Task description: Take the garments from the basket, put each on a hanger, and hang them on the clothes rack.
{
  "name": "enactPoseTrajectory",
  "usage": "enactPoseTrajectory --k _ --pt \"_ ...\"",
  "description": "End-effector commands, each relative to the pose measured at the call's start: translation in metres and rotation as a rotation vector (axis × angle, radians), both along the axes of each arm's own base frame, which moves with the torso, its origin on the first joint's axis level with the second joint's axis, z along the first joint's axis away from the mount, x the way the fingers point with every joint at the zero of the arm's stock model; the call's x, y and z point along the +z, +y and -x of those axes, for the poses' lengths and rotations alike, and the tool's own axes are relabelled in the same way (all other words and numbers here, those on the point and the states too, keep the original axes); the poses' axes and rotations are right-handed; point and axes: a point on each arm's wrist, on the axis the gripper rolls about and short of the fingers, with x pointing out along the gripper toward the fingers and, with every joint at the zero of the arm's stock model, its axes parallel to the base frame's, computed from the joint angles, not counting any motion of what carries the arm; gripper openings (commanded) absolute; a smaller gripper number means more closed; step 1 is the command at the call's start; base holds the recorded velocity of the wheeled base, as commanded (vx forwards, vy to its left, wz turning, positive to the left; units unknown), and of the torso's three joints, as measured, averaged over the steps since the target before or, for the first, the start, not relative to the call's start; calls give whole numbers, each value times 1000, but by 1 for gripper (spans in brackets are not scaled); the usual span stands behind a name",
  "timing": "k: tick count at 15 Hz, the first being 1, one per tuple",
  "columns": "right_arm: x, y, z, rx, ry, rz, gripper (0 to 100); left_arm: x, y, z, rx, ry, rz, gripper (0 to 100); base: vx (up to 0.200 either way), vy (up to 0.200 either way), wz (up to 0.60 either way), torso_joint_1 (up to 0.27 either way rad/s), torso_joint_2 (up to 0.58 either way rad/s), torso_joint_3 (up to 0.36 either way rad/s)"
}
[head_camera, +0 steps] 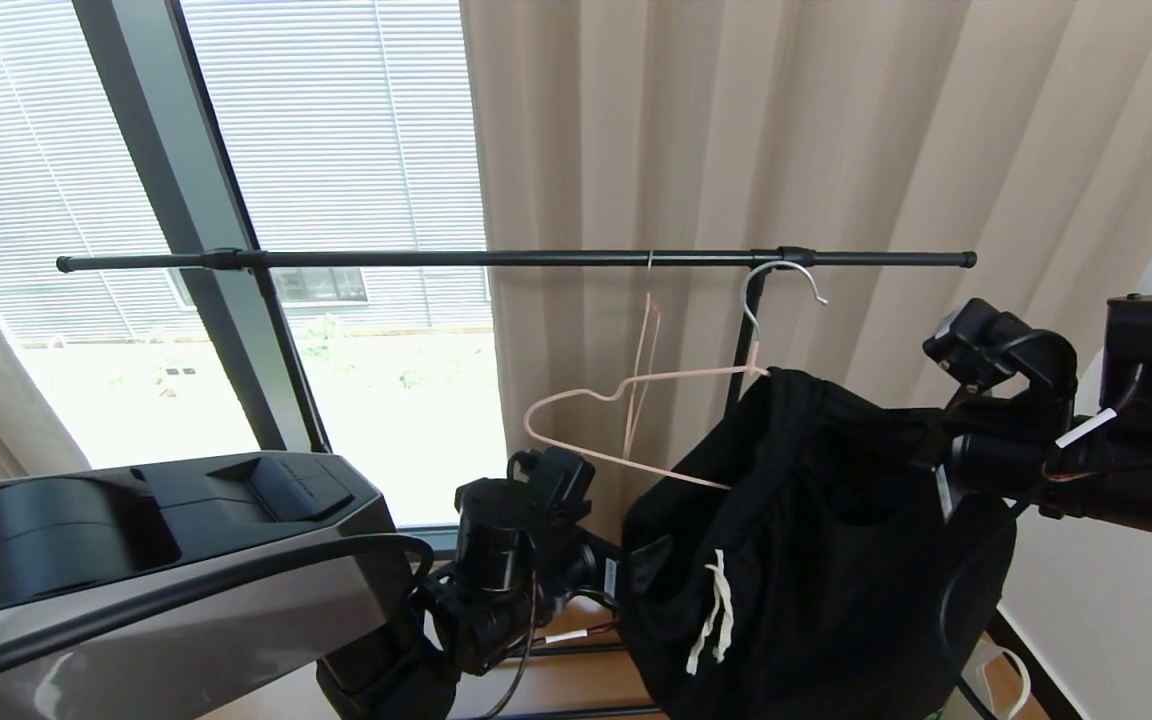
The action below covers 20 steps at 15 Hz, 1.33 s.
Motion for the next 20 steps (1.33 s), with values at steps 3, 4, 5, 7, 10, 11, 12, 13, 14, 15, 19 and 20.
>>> enactPoseTrajectory --k 3,4,5,7,10,11,12,13,14,15,19,20 --pt "9 -1 7 16 -28 -21 0 -16 -3 0 13 21 -29 0 0 0 0 0 0 0" --pt "10 -1 7 10 -25 -30 0 -16 -4 1 13 17 -28 0 0 0 0 0 0 0" --pt "10 -1 7 10 -25 -30 0 -16 -4 1 13 17 -28 0 0 0 0 0 0 0" --pt "12 -3 4 -8 -24 -49 0 -4 -2 1 17 -8 -7 0 0 0 0 0 0 0" --pt "14 -7 2 -27 -37 -53 0 8 9 -8 52 -39 6 0 0 0 0 0 0 0" --pt "14 -9 1 -34 -44 -54 0 11 14 -13 68 -49 8 0 0 0 0 0 0 0" --pt "14 -10 0 -39 -44 -54 0 15 19 -16 81 -59 12 0 0 0 0 0 0 0" --pt "14 -10 0 -40 -45 -54 0 17 22 -18 91 -65 15 0 0 0 0 0 0 0" --pt "14 -11 0 -40 -44 -54 0 23 31 -24 114 -85 14 0 0 0 0 0 0 0" --pt "13 -11 0 -40 -42 -53 0 25 38 -30 133 -100 9 0 0 0 0 0 0 0" --pt "9 -10 -1 -40 -28 -46 0 34 58 -49 205 -135 21 0 0 0 0 0 0 0" --pt "7 -11 0 -41 -24 -41 0 37 62 -52 217 -142 23 0 0 0 0 0 0 0"
